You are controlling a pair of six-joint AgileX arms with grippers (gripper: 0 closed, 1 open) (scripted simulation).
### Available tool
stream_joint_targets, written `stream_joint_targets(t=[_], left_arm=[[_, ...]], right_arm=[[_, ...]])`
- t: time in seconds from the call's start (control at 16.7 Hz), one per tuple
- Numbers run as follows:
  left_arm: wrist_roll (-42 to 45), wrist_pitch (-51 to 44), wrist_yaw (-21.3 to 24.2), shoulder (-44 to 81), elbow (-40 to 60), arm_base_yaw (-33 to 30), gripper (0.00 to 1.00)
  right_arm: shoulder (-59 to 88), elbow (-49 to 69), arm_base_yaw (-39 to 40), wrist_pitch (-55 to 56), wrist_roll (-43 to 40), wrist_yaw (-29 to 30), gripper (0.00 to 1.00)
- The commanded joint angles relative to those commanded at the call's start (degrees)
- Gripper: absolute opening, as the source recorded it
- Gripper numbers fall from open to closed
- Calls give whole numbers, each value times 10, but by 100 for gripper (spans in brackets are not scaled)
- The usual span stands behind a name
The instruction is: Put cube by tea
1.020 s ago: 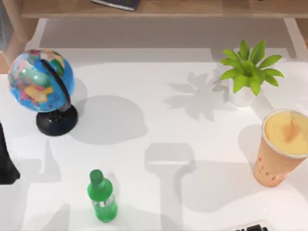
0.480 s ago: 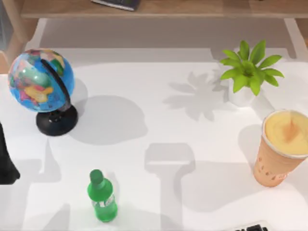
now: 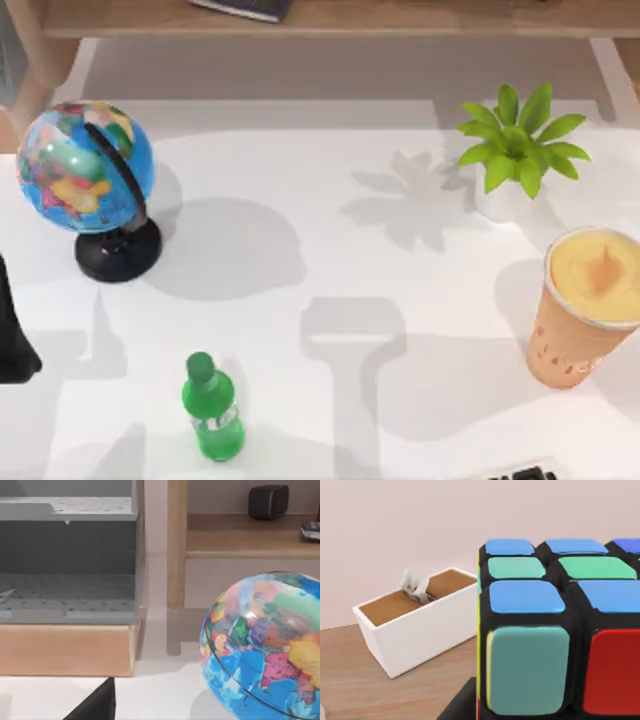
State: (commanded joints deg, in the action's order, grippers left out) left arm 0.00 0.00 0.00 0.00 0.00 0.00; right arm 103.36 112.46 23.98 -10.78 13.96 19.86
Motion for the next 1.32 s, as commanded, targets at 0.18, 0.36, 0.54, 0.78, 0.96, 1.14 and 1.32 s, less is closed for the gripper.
stream_joint_targets(t=[0.18, 0.36, 0.54, 0.78, 0.96, 1.14, 1.32], left_arm=[[0, 0, 0, 0, 0, 0, 100], [0, 0, 0, 0, 0, 0, 100], [0, 0, 0, 0, 0, 0, 100], [0, 0, 0, 0, 0, 0, 100], [0, 0, 0, 0, 0, 0, 100], [0, 0, 0, 0, 0, 0, 100], [0, 0, 0, 0, 0, 0, 100]], right_arm=[[-31, -10, 41, -129, 118, -28, 0], [-22, -47, 87, -270, 207, -72, 0], [22, -106, 130, -405, 262, -124, 0], [97, -184, 172, -525, 288, -182, 0], [122, -209, 180, -554, 289, -198, 0], [122, -209, 180, -554, 289, -198, 0], [121, -209, 177, -552, 290, -198, 0]])
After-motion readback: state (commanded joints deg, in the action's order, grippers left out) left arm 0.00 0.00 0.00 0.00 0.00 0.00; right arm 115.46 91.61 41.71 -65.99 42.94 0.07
